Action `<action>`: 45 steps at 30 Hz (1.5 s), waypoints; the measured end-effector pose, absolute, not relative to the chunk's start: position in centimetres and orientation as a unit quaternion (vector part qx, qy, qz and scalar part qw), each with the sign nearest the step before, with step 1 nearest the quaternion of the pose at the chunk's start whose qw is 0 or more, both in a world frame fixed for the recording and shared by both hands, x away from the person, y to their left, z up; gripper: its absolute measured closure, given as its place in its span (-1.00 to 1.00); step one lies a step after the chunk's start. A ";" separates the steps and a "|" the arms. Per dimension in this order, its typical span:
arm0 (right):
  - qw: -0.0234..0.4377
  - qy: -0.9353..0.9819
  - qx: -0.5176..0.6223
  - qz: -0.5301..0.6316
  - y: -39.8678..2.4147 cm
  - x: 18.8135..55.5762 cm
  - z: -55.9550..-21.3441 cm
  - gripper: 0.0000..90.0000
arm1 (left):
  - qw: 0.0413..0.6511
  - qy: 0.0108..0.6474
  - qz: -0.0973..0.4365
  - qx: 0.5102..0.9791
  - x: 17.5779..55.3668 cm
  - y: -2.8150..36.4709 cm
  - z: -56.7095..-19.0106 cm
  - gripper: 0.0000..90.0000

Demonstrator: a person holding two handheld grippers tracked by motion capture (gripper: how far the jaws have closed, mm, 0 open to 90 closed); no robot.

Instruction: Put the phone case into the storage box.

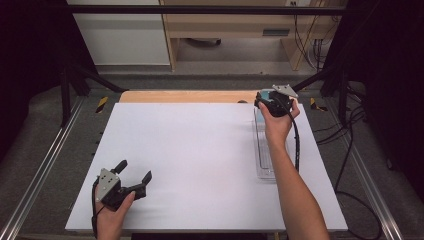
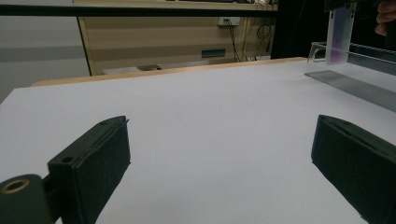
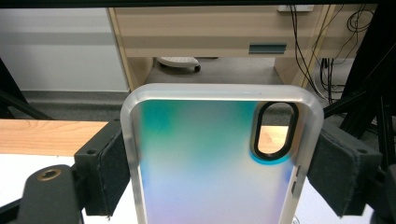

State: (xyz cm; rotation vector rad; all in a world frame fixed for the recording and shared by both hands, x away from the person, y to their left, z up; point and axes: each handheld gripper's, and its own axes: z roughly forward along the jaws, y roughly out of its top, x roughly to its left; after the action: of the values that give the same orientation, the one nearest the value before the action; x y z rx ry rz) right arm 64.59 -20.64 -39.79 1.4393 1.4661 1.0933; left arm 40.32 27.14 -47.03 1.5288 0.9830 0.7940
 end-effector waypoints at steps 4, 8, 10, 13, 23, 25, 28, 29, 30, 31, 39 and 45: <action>0.391 0.575 0.575 0.430 -21.0 64.6 -40.1 -0.61 | 0.546 0.415 0.337 0.645 40.3 27.2 -47.0 -0.91; 0.393 0.574 0.575 0.431 -21.1 64.7 -40.0 -0.61 | 0.546 0.415 0.337 0.645 40.3 27.2 -47.0 -0.91; 0.395 0.572 0.576 0.430 -21.1 64.7 -40.0 -0.61 | 0.546 0.415 0.337 0.645 40.3 27.2 -47.0 -0.91; 0.397 0.568 0.580 0.428 -21.1 64.8 -40.1 -0.61 | 0.547 0.415 0.337 0.645 40.2 27.2 -47.0 -0.91; 0.396 0.569 0.580 0.428 -21.0 65.1 -40.7 -0.61 | 0.545 0.418 0.342 0.641 40.3 27.3 -47.1 -0.92; 0.397 0.570 0.578 0.428 -21.1 65.2 -40.6 -0.61 | 0.545 0.420 0.343 0.639 40.4 27.4 -47.1 -0.93; 0.397 0.568 0.579 0.429 -21.1 65.3 -40.7 -0.61 | 0.546 0.419 0.343 0.639 40.4 27.5 -47.1 -0.93; 0.396 0.568 0.580 0.429 -21.1 65.3 -40.8 -0.61 | 0.546 0.419 0.342 0.640 40.4 27.5 -47.2 -0.93; 0.395 0.568 0.582 0.428 -21.1 65.3 -40.8 -0.61 | 0.546 0.419 0.342 0.640 40.4 27.4 -47.2 -0.93; 0.395 0.567 0.583 0.428 -21.1 65.4 -40.9 -0.61 | 0.546 0.419 0.342 0.640 40.4 27.4 -47.2 -0.93; 0.394 0.565 0.586 0.427 -21.1 65.7 -41.1 -0.61 | 0.545 0.415 0.341 0.644 40.3 27.2 -47.2 -0.94; 0.393 0.566 0.586 0.426 -21.0 65.8 -41.3 -0.61 | 0.546 0.414 0.341 0.644 40.3 27.2 -47.2 -0.93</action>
State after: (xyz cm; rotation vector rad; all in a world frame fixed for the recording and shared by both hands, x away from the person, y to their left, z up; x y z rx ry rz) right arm 65.84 -20.97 -41.30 1.4874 1.4357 1.0811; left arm 40.33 27.16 -47.18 1.5262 0.9826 0.8085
